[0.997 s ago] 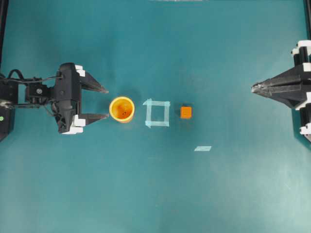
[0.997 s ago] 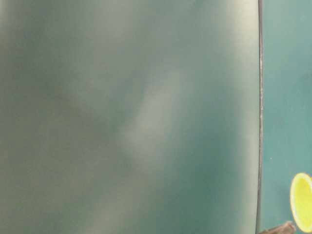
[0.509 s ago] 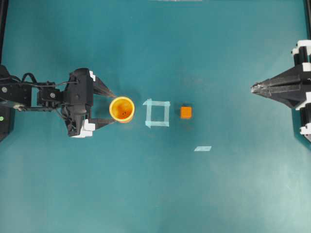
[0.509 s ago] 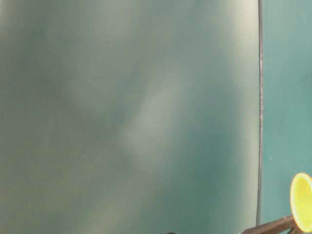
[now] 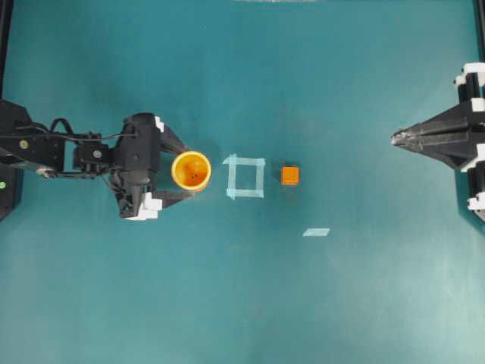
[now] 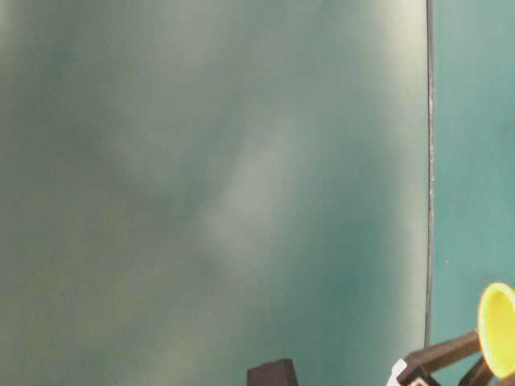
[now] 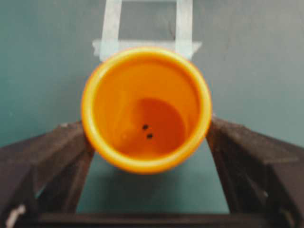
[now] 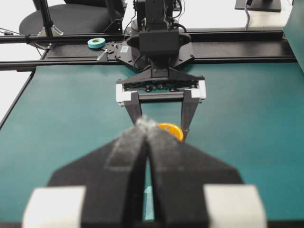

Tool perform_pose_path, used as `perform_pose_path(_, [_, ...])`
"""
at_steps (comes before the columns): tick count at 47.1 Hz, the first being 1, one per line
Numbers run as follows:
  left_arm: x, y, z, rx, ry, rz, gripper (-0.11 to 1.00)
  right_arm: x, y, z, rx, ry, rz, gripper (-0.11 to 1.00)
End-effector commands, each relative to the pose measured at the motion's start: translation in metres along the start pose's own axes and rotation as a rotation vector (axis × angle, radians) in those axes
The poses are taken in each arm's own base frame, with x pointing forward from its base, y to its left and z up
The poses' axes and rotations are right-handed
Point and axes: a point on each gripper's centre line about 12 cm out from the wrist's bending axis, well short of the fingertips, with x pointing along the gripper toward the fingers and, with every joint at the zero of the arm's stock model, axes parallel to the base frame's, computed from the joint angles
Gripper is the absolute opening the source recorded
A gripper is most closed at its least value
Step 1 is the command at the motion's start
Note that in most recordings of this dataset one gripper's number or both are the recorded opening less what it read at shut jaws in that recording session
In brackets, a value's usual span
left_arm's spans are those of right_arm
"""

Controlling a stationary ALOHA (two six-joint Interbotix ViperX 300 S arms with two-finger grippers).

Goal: Move the cup to the right with left arm.
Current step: 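Close the left gripper around the orange cup's side, then slide the held cup rightward past the taped square toward the right gripper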

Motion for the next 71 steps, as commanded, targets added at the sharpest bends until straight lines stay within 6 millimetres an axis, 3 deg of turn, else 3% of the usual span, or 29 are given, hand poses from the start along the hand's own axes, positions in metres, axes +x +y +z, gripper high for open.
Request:
perform_pose_path(1, [0.004,0.000,0.013,0.002,-0.058,0.000,0.85,0.003,0.001,0.014,0.003,-0.035,0.003,-0.01])
perform_pose_path(15, [0.013,0.000,0.004,0.001,-0.040,0.002,0.83,0.003,0.001,0.013,0.003,-0.028,0.001,-0.01])
perform_pose_path(23, [0.012,0.000,0.006,0.001,-0.051,0.002,0.66,0.003,0.001,0.013,0.005,-0.020,0.002,-0.01])
perform_pose_path(29, [0.011,0.000,0.009,0.000,-0.061,0.003,0.65,0.003,0.001,0.013,0.005,-0.017,0.002,-0.01])
perform_pose_path(51, [-0.001,0.003,0.058,-0.004,-0.135,0.008,0.65,0.003,0.001,0.016,0.003,-0.018,0.003,-0.01])
perform_pose_path(71, [0.034,0.000,0.099,0.001,-0.125,-0.003,0.65,0.001,0.001,0.021,0.002,-0.014,0.003,-0.01])
